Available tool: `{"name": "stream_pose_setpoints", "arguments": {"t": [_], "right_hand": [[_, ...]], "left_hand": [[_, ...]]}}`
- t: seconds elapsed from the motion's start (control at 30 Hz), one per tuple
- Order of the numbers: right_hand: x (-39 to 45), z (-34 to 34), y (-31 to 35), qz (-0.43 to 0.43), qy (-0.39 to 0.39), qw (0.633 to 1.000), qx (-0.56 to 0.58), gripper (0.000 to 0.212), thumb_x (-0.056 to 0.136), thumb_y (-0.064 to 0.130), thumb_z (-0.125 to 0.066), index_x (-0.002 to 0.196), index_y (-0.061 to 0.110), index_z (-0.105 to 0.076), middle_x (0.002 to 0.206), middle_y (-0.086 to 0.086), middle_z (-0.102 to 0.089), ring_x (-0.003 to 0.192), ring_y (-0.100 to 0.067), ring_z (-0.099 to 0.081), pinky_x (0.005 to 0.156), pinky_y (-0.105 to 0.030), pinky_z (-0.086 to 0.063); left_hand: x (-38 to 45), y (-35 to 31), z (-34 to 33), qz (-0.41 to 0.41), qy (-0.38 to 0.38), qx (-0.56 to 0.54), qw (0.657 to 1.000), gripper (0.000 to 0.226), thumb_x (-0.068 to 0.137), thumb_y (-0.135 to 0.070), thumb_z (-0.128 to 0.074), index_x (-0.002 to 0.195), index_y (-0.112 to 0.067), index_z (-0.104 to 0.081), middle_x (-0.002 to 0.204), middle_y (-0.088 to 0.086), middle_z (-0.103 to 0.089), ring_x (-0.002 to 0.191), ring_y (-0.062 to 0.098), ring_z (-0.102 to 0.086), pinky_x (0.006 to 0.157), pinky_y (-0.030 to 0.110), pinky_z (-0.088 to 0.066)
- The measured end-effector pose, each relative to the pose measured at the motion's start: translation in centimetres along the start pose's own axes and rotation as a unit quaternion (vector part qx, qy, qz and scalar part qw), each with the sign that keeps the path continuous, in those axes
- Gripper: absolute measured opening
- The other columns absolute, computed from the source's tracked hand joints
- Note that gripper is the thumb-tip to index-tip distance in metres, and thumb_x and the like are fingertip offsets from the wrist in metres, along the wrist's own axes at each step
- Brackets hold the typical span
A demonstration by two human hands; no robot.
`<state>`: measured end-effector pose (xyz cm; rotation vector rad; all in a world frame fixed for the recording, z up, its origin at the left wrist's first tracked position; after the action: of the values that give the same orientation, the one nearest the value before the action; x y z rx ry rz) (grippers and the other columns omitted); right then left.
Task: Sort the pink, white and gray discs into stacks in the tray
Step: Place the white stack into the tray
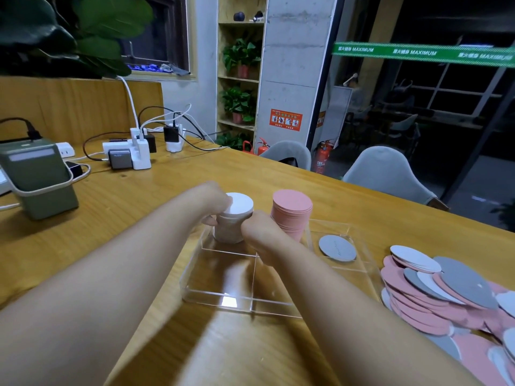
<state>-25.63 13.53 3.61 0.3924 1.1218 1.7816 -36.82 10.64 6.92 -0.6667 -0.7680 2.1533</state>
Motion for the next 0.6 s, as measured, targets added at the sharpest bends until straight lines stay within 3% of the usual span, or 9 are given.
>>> {"name": "stream_pose_setpoints", "arguments": {"t": [0.07, 0.13, 0.2, 0.3, 0.4, 0.53, 0.6], "right_hand": [[0.2, -0.1, -0.4, 0.006, -0.011, 1.000, 0.002, 0.040, 0.089, 0.002, -0.035, 0.127, -0.001, -0.048, 0.102, -0.009, -0.049, 0.088, -0.020, -0.041, 0.072, -0.024, -0.035], [0.1, -0.1, -0.2, 0.012, -0.015, 1.000, 0.003, 0.039, 0.089, 0.002, -0.035, 0.125, -0.001, -0.050, 0.110, -0.013, -0.057, 0.089, -0.021, -0.046, 0.073, -0.027, -0.039], [0.2, 0.0, -0.1, 0.017, -0.008, 1.000, 0.015, 0.036, 0.089, 0.003, -0.038, 0.122, 0.000, -0.052, 0.112, -0.014, -0.059, 0.092, -0.024, -0.051, 0.074, -0.029, -0.044], [0.2, 0.1, -0.1, 0.030, 0.000, 0.999, 0.017, 0.034, 0.089, 0.005, -0.042, 0.120, 0.001, -0.054, 0.110, -0.015, -0.061, 0.098, -0.026, -0.056, 0.078, -0.029, -0.046], [0.1, -0.5, -0.2, 0.043, 0.007, 0.999, 0.017, 0.038, 0.079, 0.010, -0.045, 0.114, 0.003, -0.059, 0.104, -0.008, -0.066, 0.097, -0.022, -0.061, 0.084, -0.032, -0.051], [0.1, -0.4, -0.1, 0.054, 0.020, 0.998, 0.017, 0.029, 0.081, 0.003, -0.043, 0.104, 0.007, -0.060, 0.100, -0.008, -0.065, 0.095, -0.023, -0.061, 0.089, -0.034, -0.051], [0.3, -0.5, -0.1, 0.059, 0.021, 0.998, 0.020, 0.037, 0.074, 0.007, -0.042, 0.106, 0.005, -0.061, 0.101, -0.012, -0.067, 0.095, -0.027, -0.063, 0.090, -0.042, -0.052]], "left_hand": [[0.4, 0.2, 0.7, -0.040, -0.052, 0.046, 0.997, 0.041, 0.099, -0.032, -0.042, 0.121, 0.002, -0.046, 0.101, 0.018, -0.057, 0.090, 0.033, -0.058, 0.072, 0.031, -0.046], [0.5, 0.9, 0.4, -0.110, -0.042, 0.016, 0.993, 0.063, 0.096, -0.045, -0.039, 0.143, -0.005, -0.026, 0.139, 0.016, -0.043, 0.123, 0.031, -0.045, 0.094, 0.034, -0.039], [0.3, 1.3, -0.3, -0.195, -0.001, -0.040, 0.980, 0.072, 0.093, -0.046, -0.044, 0.149, -0.017, -0.010, 0.155, 0.007, -0.020, 0.140, 0.022, -0.024, 0.111, 0.035, -0.026], [0.0, 2.2, -1.8, -0.275, 0.029, -0.043, 0.960, 0.079, 0.088, -0.042, -0.053, 0.149, -0.030, -0.004, 0.156, 0.001, -0.013, 0.142, 0.013, -0.012, 0.112, 0.027, -0.016], [0.2, 2.5, -2.7, -0.315, 0.014, -0.009, 0.949, 0.075, 0.089, -0.031, -0.058, 0.147, -0.038, -0.010, 0.148, 0.003, -0.023, 0.130, 0.005, -0.022, 0.102, 0.018, -0.017], [1.2, 2.4, -2.7, -0.321, -0.009, -0.005, 0.947, 0.067, 0.088, -0.022, -0.062, 0.144, -0.030, -0.027, 0.137, 0.004, -0.031, 0.125, 0.012, -0.033, 0.096, 0.013, -0.021], [1.6, 2.6, -2.5, -0.320, -0.014, 0.000, 0.947, 0.064, 0.087, -0.023, -0.063, 0.143, -0.026, -0.031, 0.137, 0.004, -0.031, 0.127, 0.014, -0.033, 0.097, 0.013, -0.021]]}}
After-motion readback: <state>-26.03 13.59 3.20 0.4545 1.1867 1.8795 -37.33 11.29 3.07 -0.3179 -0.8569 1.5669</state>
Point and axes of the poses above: each hand's wrist, its own x-axis towards the middle knuckle, its own z-axis out of the back of the hand, y = z × x, the point moved 7 cm from there along x, towards the middle knuckle
